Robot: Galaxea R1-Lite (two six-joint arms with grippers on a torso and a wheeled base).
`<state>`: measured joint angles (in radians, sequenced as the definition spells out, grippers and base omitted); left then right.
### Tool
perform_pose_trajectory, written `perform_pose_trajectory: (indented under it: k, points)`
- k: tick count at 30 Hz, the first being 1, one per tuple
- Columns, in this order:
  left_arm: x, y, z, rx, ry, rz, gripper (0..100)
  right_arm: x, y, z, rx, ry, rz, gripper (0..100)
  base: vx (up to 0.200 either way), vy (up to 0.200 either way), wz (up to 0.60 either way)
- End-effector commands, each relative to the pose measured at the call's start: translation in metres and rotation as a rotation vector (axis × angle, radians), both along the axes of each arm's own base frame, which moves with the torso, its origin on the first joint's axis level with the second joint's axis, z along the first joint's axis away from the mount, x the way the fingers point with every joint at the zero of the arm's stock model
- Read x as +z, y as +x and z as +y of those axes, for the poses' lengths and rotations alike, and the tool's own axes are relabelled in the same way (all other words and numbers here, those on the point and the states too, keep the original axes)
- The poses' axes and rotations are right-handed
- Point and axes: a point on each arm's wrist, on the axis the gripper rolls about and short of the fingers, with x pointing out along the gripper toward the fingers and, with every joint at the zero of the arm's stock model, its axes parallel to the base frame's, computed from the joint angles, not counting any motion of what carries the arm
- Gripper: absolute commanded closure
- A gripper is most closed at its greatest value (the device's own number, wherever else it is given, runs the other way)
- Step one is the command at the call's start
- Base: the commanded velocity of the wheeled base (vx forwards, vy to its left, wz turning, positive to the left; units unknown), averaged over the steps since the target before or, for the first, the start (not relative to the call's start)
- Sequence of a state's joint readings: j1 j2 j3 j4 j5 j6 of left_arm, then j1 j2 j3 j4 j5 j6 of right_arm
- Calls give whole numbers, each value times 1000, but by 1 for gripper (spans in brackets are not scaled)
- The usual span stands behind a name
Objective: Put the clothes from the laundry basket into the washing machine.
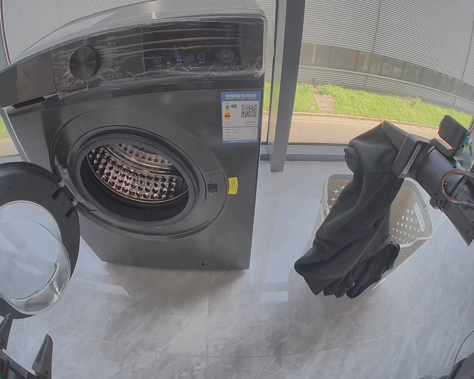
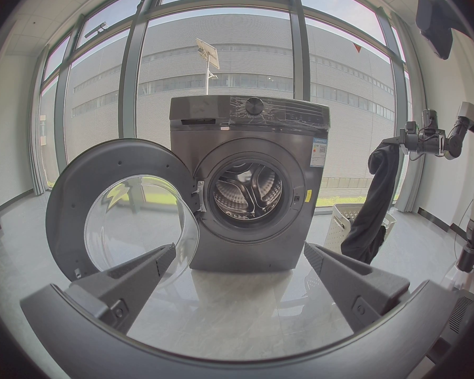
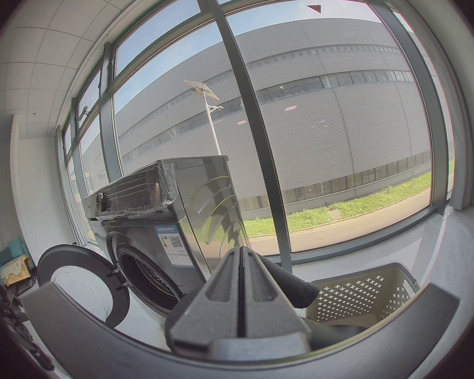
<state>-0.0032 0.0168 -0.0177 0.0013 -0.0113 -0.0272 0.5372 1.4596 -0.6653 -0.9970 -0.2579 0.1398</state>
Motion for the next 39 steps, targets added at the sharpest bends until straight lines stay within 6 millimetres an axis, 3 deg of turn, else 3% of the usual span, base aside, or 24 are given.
perform_pose_trajectory:
  k: [1, 8, 39]
  points:
    - [-5, 0, 0, 1, -2, 0, 0, -1, 1, 1, 2, -1, 5, 100, 0, 0, 0]
    - [-5, 0, 0, -1, 0, 0, 0, -3, -1, 2, 23, -6, 7, 100, 0, 0, 0]
    - [-5, 0, 0, -1, 0, 0, 0, -1, -5, 7, 53, 4, -11, 100, 0, 200, 0]
